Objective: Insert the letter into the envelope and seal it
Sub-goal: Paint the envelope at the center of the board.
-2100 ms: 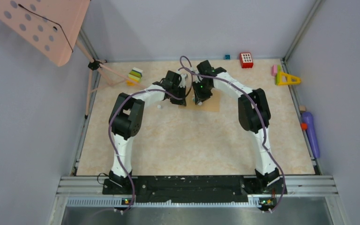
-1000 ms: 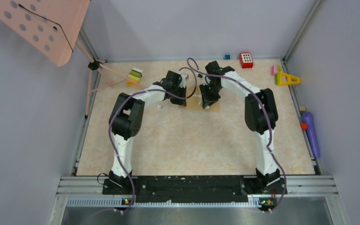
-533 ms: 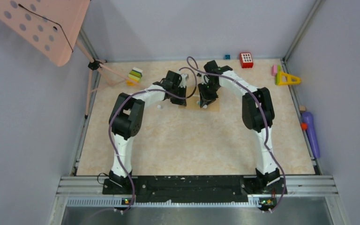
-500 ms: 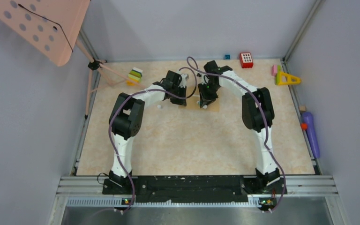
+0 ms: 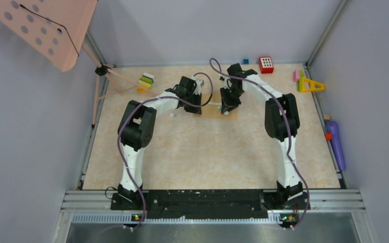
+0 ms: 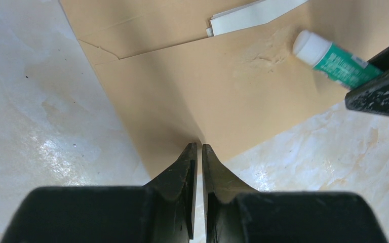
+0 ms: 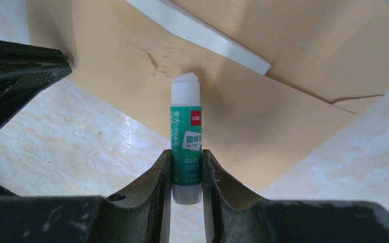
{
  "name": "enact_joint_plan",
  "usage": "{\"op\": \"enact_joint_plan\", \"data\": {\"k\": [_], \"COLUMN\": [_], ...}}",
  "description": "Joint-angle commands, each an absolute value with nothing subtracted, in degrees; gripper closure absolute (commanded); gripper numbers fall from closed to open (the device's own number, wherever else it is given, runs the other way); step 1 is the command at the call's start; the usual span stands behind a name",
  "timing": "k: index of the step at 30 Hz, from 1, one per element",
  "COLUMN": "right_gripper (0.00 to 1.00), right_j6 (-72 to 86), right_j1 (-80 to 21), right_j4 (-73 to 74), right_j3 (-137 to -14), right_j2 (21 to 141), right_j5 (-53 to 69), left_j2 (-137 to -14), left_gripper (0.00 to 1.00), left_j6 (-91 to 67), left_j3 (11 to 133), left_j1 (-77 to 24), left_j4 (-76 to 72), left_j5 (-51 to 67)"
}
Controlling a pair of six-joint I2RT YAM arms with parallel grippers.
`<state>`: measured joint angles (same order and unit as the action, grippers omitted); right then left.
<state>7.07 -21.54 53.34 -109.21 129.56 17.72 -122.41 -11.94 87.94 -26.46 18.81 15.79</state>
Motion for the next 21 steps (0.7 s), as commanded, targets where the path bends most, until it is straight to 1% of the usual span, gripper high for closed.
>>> {"op": "enact_joint_plan", "data": {"k": [1,5,9,12,14,16,18,21], "right_gripper": [1.00,1.00,1.00,1.00,1.00,1.00,1.00,1.00], "right_j6": [8.0,7.9,7.4,5.6,6.1,6.5,5.6,3.8], "right_j1": [-19.5,-18.9,-19.4,-20.5,-20.5,-20.5,-20.5,-20.0], "right_j4": [54.4,54.7,54.4,54.9,54.4,53.8,52.8,49.1], "right_j3": [-109.0,-108.9,-109.5,-111.4,-111.5,-110.6,-108.5,-103.2], "right_j2": [129.6,129.2,127.8,126.4,125.4,124.3,122.8,118.8], "right_j5": [16.5,16.3,19.0,17.2,18.8,21.2,24.0,27.8], "left_j2": [-123.5,-123.5,-123.6,-123.3,-122.5,-121.0,-119.7,-116.8], "left_gripper": [0.87,0.87,0.87,0.87,0.85,0.80,0.68,0.57], "left_j6": [-10.9,-10.9,-11.1,-11.1,-11.5,-12.2,-12.6,-12.5], "left_j3": [86.5,86.4,86.5,86.3,85.6,84.6,84.7,85.1], "left_j1": [-26.9,-26.9,-26.9,-26.9,-26.8,-26.4,-26.0,-25.0], "left_j4": [18.8,18.9,18.7,18.6,17.7,15.3,14.6,13.8], "left_j5": [15.0,15.1,15.3,15.7,17.1,19.4,22.2,26.0]}}
